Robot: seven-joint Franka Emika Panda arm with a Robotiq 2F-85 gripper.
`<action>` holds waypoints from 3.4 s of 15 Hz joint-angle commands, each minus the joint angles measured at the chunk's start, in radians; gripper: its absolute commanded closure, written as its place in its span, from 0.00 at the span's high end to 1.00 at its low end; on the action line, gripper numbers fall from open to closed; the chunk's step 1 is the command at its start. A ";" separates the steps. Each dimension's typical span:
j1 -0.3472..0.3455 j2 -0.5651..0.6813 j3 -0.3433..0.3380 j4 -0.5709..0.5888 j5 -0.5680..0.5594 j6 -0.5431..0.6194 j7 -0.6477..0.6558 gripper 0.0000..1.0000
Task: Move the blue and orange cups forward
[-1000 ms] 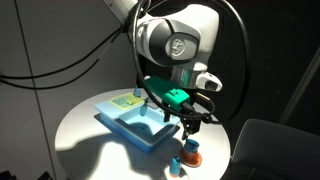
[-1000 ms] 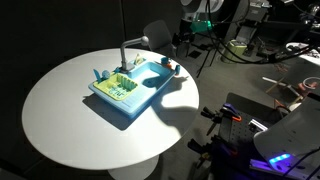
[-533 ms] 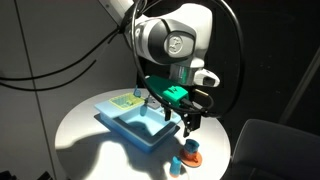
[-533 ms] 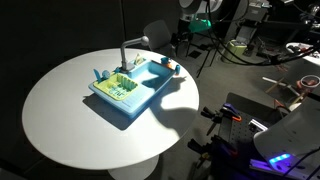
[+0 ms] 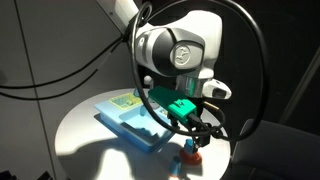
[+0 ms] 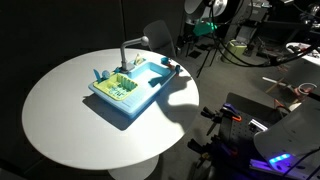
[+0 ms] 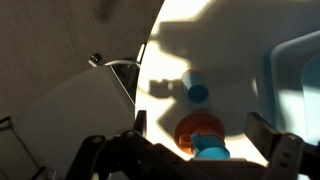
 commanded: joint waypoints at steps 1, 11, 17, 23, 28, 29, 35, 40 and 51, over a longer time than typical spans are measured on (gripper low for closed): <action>-0.008 0.034 0.009 -0.007 -0.006 0.056 0.001 1.00; -0.009 0.127 0.019 -0.003 -0.010 0.123 0.002 1.00; -0.013 0.175 0.026 0.021 -0.009 0.141 -0.007 1.00; -0.010 0.221 0.039 0.061 -0.015 0.153 -0.011 1.00; -0.005 0.248 0.047 0.100 -0.020 0.150 -0.006 1.00; -0.005 0.250 0.049 0.105 -0.019 0.148 -0.006 1.00; -0.014 0.255 0.051 0.099 -0.011 0.147 -0.008 1.00; -0.021 0.270 0.051 0.096 -0.008 0.148 -0.008 1.00; -0.024 0.270 0.052 0.093 -0.009 0.148 -0.013 0.15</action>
